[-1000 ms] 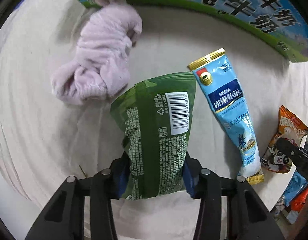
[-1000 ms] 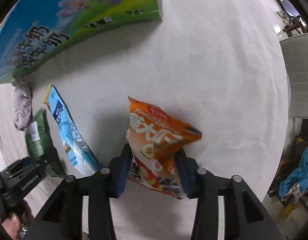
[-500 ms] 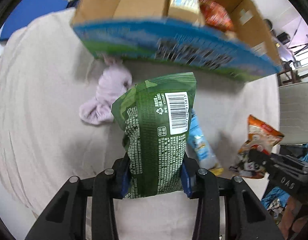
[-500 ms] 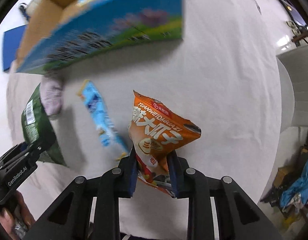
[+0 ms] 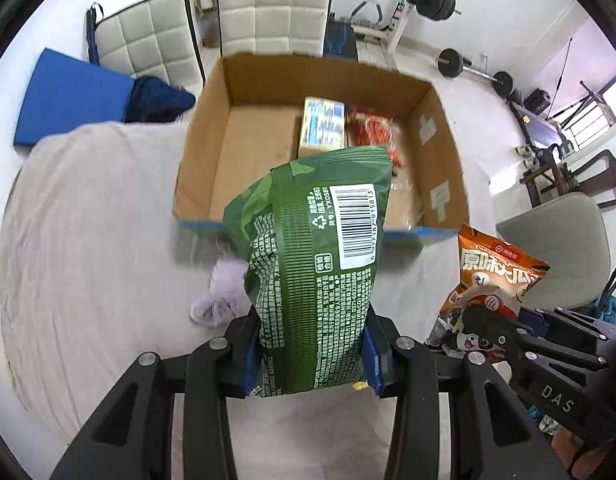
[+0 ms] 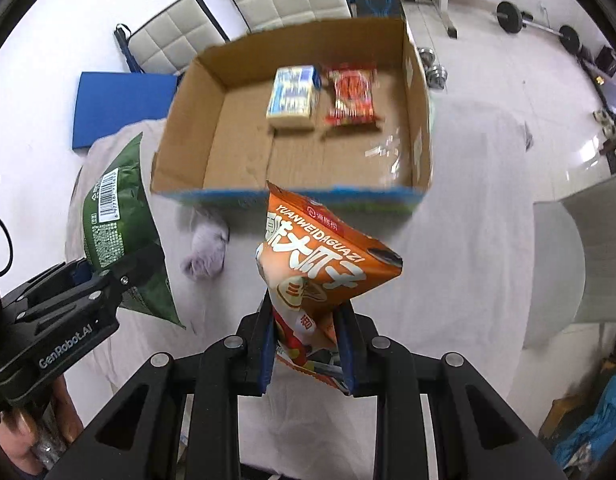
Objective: Organize soft objects
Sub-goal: 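Carry both bags over the box and release them inside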
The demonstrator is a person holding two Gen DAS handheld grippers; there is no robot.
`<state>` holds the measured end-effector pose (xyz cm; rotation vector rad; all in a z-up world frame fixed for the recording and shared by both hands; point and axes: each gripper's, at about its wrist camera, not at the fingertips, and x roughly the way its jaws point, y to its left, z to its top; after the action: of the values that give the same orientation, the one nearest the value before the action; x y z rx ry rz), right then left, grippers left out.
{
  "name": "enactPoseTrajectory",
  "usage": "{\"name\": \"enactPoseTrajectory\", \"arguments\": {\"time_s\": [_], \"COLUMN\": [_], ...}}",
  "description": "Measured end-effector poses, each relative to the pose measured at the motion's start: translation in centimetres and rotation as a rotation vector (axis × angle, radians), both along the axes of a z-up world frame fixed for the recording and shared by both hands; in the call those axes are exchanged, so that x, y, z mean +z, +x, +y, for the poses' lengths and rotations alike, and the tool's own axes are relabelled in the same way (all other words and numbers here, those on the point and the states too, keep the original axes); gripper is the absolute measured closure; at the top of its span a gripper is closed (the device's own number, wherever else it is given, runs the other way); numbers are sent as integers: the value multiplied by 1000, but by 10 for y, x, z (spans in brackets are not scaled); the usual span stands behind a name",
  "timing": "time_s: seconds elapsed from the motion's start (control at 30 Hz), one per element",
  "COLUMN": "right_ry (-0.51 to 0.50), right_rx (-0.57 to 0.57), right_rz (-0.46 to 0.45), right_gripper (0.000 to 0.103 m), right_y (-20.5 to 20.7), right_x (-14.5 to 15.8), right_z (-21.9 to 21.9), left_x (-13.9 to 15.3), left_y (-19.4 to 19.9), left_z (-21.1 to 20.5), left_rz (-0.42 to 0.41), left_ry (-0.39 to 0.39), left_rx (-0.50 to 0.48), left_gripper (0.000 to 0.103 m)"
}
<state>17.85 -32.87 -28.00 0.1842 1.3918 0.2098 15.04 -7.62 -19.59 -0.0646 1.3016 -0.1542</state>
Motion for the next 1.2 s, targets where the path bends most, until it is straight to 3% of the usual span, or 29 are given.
{"name": "enactPoseTrajectory", "arguments": {"time_s": [0.2,0.4,0.6,0.77,1.03,1.2], "right_ry": [-3,-20,-41,-56,-88,-106], "right_rx": [6,-2,21,48,79,97], "right_rz": [-30,-36,22,106,204,237], "right_gripper": [75,75,75,75,75,75], "right_y": [19,67,126,166,192,196], "right_x": [27,26,-6,-51,-115,-137], "right_z": [6,4,4,9,15,18], "left_x": [9,10,-7,-37,-92,-121], "left_y": [20,59,111,163,227,255], "left_z": [-5,-3,10,21,22,19], "left_rz": [-38,-39,0,78,195,246], "left_ry": [-10,2,31,42,74,93], "left_rx": [-19,-42,-37,-32,-48,-58], "left_gripper": [65,65,65,65,65,65]}}
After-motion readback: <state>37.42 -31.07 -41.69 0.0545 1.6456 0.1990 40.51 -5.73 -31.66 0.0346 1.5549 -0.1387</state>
